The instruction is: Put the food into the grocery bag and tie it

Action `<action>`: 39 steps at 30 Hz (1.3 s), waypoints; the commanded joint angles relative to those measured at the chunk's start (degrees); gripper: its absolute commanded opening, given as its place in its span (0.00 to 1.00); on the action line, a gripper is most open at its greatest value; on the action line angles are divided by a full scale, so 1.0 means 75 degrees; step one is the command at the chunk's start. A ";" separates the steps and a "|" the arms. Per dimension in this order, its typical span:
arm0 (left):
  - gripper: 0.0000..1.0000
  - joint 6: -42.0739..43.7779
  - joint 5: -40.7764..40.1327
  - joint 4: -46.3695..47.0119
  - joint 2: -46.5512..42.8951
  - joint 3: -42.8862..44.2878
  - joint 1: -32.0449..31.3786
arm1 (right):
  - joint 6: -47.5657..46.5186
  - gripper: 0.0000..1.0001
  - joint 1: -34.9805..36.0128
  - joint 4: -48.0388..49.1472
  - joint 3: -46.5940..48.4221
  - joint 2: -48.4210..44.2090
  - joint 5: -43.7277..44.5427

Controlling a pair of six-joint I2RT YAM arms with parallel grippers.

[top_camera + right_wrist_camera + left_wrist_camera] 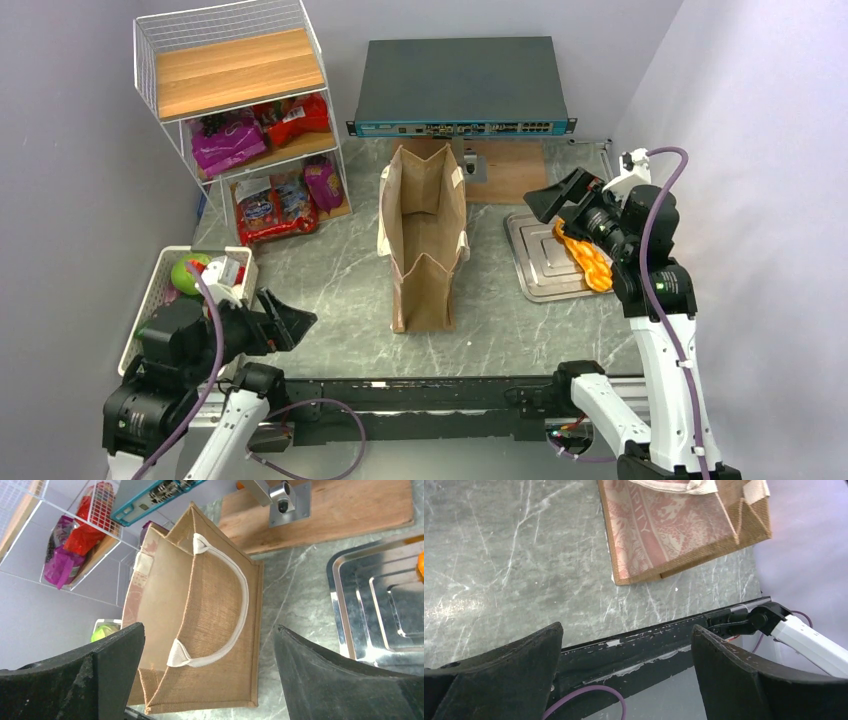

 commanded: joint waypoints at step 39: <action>0.86 -0.0338 0.0207 0.3889 0.4079 0.1696 -0.0727 | -0.0061 1.00 0.1960 -0.0448 0.0790 0.2037 -0.0353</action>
